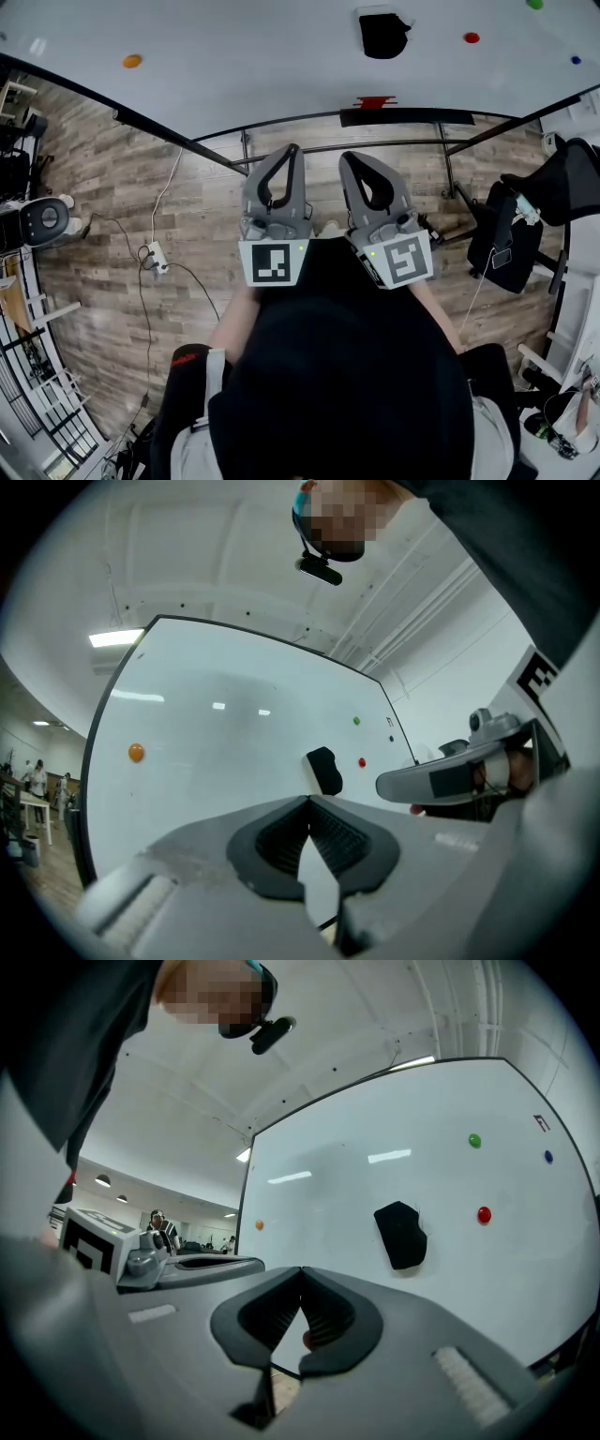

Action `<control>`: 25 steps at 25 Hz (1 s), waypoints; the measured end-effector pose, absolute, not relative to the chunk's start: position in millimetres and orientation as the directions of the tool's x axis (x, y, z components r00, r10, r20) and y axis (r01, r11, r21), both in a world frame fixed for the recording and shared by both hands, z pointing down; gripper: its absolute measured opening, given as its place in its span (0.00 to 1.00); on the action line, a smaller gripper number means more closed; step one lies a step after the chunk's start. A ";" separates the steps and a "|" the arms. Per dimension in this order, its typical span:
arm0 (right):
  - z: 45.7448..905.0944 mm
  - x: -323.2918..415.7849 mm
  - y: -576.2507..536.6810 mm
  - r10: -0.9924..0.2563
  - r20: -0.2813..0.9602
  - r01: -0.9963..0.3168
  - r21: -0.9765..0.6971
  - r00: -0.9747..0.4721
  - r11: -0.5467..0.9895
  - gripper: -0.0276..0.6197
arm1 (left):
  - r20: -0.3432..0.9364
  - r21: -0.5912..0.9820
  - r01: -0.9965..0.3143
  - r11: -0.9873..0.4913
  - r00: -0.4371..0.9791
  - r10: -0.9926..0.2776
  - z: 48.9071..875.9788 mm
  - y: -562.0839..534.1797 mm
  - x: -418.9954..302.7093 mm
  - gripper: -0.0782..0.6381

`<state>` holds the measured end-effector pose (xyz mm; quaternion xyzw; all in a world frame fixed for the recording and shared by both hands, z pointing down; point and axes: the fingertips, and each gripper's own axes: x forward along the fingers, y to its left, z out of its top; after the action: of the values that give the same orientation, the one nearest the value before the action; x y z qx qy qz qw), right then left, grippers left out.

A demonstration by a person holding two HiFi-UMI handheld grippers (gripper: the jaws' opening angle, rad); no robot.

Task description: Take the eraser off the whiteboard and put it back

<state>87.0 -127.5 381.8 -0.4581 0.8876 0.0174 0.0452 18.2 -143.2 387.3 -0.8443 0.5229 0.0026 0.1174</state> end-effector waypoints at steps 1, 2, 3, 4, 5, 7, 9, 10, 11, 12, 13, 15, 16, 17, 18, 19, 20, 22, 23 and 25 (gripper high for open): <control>383.2 86.1 -126.5 -0.811 -0.095 -0.814 -0.011 -0.577 0.581 0.05 | -0.123 -0.192 -0.885 -0.425 0.451 -0.884 388.6 -142.9 17.6 0.11; 384.3 85.4 -125.9 -0.811 -0.095 -0.814 -0.012 -0.577 0.581 0.05 | -0.122 -0.191 -0.885 -0.424 0.450 -0.885 389.3 -142.8 17.3 0.11; 385.2 84.9 -125.6 -0.812 -0.094 -0.814 -0.012 -0.577 0.580 0.05 | -0.121 -0.193 -0.885 -0.424 0.450 -0.885 389.7 -142.7 17.2 0.11; 385.9 84.5 -125.4 -0.812 -0.092 -0.815 -0.011 -0.576 0.579 0.05 | -0.123 -0.195 -0.885 -0.423 0.450 -0.884 389.6 -142.6 17.1 0.11; 386.3 84.3 -125.3 -0.813 -0.091 -0.816 -0.007 -0.575 0.578 0.05 | -0.127 -0.196 -0.885 -0.423 0.450 -0.884 389.1 -142.6 17.1 0.11; 385.4 84.6 -125.4 -0.816 -0.094 -0.820 0.001 -0.570 0.572 0.05 | -0.131 -0.194 -0.886 -0.422 0.450 -0.883 389.3 -142.6 16.8 0.11; 383.4 85.6 -126.1 -0.821 -0.101 -0.825 0.007 -0.563 0.565 0.05 | -0.134 -0.192 -0.885 -0.423 0.451 -0.882 389.6 -142.8 17.0 0.11; 382.9 86.3 -126.7 -0.823 -0.103 -0.828 0.008 -0.559 0.561 0.05 | -0.136 -0.196 -0.884 -0.424 0.453 -0.881 389.3 -142.9 17.2 0.11; 382.5 87.1 -127.3 -0.825 -0.105 -0.830 0.009 -0.556 0.558 0.04 | -0.136 -0.199 -0.883 -0.426 0.455 -0.880 389.1 -142.9 17.4 0.11; 382.0 87.6 -127.7 -0.826 -0.108 -0.831 0.009 -0.553 0.556 0.04 | -0.135 -0.197 -0.882 -0.427 0.456 -0.880 389.2 -142.9 17.7 0.11; 381.7 88.2 -128.1 -0.827 -0.109 -0.833 0.010 -0.551 0.554 0.04 | -0.133 -0.193 -0.883 -0.429 0.456 -0.880 389.5 -143.0 17.9 0.11; 382.5 89.7 -129.0 -0.831 -0.107 -0.837 0.018 -0.546 0.548 0.04 | -0.139 -0.190 -0.882 -0.430 0.458 -0.878 388.3 -143.4 18.5 0.11; 382.7 89.9 -129.4 -0.831 -0.107 -0.837 0.018 -0.545 0.547 0.04 | -0.139 -0.197 -0.881 -0.431 0.460 -0.877 388.2 -143.7 18.6 0.11; 382.3 89.7 -129.8 -0.831 -0.109 -0.837 0.012 -0.545 0.548 0.04 | -0.136 -0.199 -0.880 -0.432 0.461 -0.877 388.8 -144.1 18.6 0.11; 381.8 89.3 -130.2 -0.831 -0.113 -0.836 0.004 -0.545 0.548 0.04 | -0.137 -0.193 -0.881 -0.431 0.459 -0.878 389.4 -144.6 18.4 0.11; 382.3 89.2 -130.6 -0.832 -0.113 -0.837 -0.002 -0.544 0.547 0.04 | -0.142 -0.181 -0.884 -0.430 0.456 -0.878 389.1 -145.2 18.2 0.11; 383.9 89.5 -131.2 -0.834 -0.108 -0.839 -0.003 -0.541 0.545 0.04 | -0.153 -0.171 -0.887 -0.429 0.454 -0.878 387.8 -145.8 18.4 0.11; 386.9 89.7 -131.9 -0.837 -0.096 -0.841 0.002 -0.539 0.542 0.05 | -0.162 -0.174 -0.884 -0.434 0.460 -0.873 386.3 -146.1 20.0 0.11; 386.4 89.0 -131.8 -0.835 -0.099 -0.839 0.004 -0.541 0.544 0.04 | -0.158 -0.177 -0.882 -0.437 0.464 -0.872 387.0 -145.7 20.8 0.11; 383.4 87.0 -131.1 -0.830 -0.116 -0.836 0.011 -0.546 0.548 0.04 | -0.148 -0.177 -0.880 -0.441 0.467 -0.872 388.6 -145.0 20.9 0.11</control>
<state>87.0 -131.1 383.4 -0.4742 0.8785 0.0325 0.0483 20.9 -145.0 388.6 -0.8487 0.5159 0.0173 0.1149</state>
